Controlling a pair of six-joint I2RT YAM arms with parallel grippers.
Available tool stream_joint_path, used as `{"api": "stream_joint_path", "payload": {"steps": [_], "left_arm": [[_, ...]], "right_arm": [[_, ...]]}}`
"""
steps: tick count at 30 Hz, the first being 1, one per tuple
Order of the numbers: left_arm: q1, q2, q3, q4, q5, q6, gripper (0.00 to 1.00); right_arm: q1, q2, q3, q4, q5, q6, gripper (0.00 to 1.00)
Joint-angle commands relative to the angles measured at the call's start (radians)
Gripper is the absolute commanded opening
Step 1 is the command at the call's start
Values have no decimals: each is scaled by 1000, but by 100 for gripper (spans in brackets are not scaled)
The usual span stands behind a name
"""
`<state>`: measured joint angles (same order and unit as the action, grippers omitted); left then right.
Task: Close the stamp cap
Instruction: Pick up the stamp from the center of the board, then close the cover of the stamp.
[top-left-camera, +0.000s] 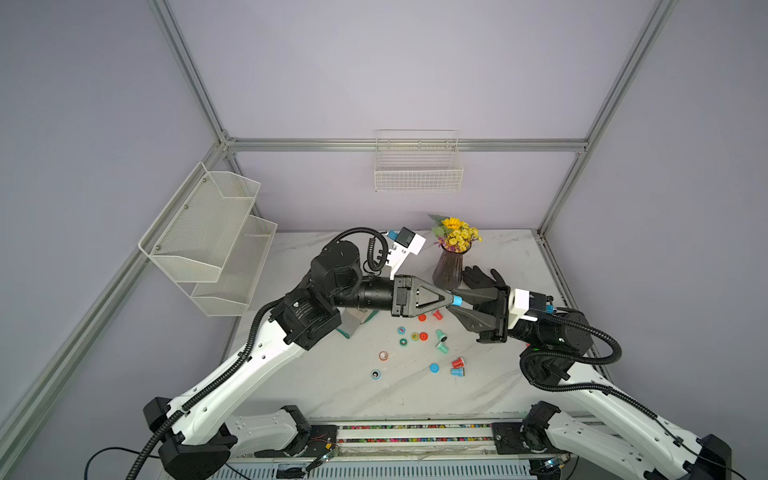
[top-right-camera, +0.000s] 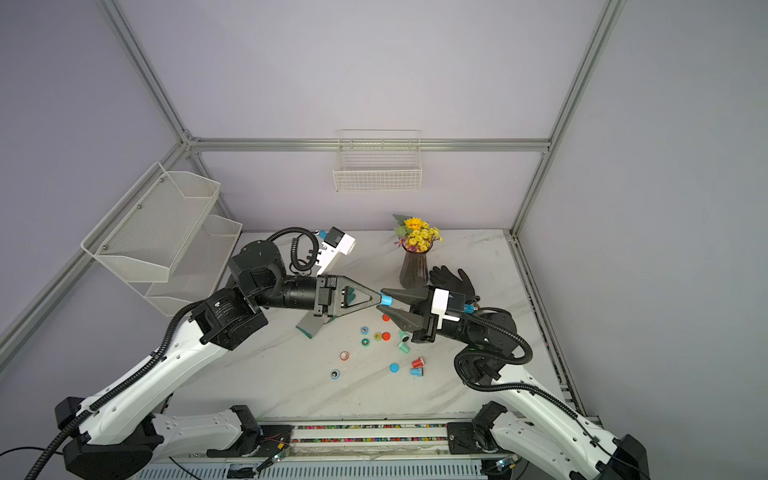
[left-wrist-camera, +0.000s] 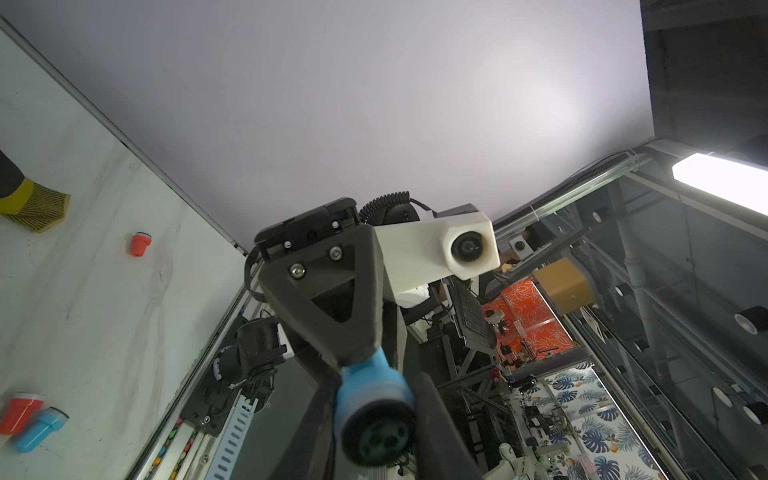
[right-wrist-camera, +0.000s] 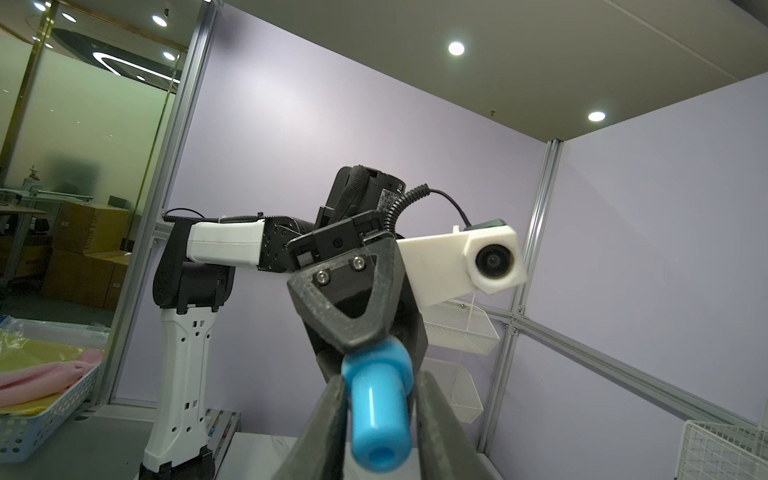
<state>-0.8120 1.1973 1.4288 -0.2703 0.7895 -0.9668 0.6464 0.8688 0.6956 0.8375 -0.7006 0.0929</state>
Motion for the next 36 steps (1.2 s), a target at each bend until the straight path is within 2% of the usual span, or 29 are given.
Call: {"api": "stream_joint_path", "payload": {"steps": [1, 5, 7, 9, 12, 16, 20, 23, 27, 30, 32, 36], "left_arm": [[-4, -12, 1, 8, 15, 16, 10], [-4, -9, 3, 6, 17, 17, 10], [-4, -10, 1, -2, 11, 18, 14], [-2, -13, 11, -36, -16, 37, 29], [6, -19, 42, -113, -76, 88, 60], [27, -31, 112, -267, -204, 189, 76], [54, -30, 200, -433, -421, 305, 79], [88, -38, 212, -454, -532, 356, 81], [155, -35, 200, -491, -675, 433, 82], [247, -29, 158, -499, -713, 467, 82], [307, -20, 126, -500, -737, 501, 82], [410, -3, 50, -462, -742, 577, 82]], "right_arm": [[4, -4, 9, 33, -7, -5, 23], [4, -9, 12, 15, -10, -17, 15], [4, -10, 11, 14, -9, -15, 13], [5, -8, 9, 17, -1, -10, 11], [4, -12, 17, -13, 25, 0, 8], [4, -38, 28, -136, 75, -7, 7], [4, -79, 49, -331, 147, -12, 4], [4, -93, 94, -543, 242, 4, 0], [4, -58, 168, -796, 349, 98, 0], [4, -9, 235, -995, 447, 181, 0], [5, 36, 284, -1116, 468, 233, 0], [5, 130, 372, -1356, 571, 374, 0]]}}
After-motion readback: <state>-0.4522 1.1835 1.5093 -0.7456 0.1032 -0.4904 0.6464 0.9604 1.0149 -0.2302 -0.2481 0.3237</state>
